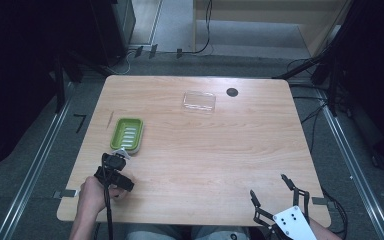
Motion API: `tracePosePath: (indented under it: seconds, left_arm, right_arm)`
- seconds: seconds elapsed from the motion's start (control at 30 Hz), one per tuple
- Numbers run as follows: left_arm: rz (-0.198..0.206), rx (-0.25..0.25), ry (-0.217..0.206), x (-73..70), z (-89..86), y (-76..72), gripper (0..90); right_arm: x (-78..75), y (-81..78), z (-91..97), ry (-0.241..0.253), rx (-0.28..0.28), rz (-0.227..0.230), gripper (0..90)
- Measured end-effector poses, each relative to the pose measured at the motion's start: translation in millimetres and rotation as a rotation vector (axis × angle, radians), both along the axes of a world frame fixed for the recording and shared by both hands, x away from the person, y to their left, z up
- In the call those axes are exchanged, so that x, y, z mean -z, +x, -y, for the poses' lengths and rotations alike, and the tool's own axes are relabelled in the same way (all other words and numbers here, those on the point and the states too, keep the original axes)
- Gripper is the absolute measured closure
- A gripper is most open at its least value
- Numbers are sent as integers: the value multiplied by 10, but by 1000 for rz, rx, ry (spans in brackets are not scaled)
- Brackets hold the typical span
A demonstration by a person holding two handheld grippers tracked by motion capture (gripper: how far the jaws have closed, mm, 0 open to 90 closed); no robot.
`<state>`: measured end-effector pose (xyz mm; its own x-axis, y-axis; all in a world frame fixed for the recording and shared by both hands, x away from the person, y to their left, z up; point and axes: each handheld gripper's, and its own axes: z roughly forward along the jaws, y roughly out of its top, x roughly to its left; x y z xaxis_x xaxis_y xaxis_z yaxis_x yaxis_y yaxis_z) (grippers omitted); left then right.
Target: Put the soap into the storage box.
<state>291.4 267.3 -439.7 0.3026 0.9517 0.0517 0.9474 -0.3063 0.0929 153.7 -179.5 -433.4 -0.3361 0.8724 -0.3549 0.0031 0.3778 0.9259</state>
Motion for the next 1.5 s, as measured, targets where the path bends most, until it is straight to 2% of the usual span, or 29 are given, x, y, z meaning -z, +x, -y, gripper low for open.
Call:
tracePosePath:
  seconds: [0.53,0.67,0.77,1.13,1.27,1.47,1.5]
  left_arm:
    - [18,17,-10,-87,-15,159,335]
    - [4,31,-8,-92,-24,171,335]
    - [10,29,-1,-88,-23,208,335]
    - [7,51,-19,-147,-14,265,335]
    - [21,47,-22,-181,-22,296,336]
    - [4,71,-30,-214,-29,333,335]
    - [13,69,-29,-217,-32,339,335]
  right_arm:
    - [1,-1,-4,2,-1,-3,131]
    - [0,0,5,-2,-1,0,132]
    - [1,-1,2,4,1,-2,132]
    - [3,-1,0,5,0,-7,131]
    - [3,-1,-4,4,-1,-6,131]
    - [2,3,-3,3,-1,-5,131]
    - [2,2,-3,5,-1,-8,131]
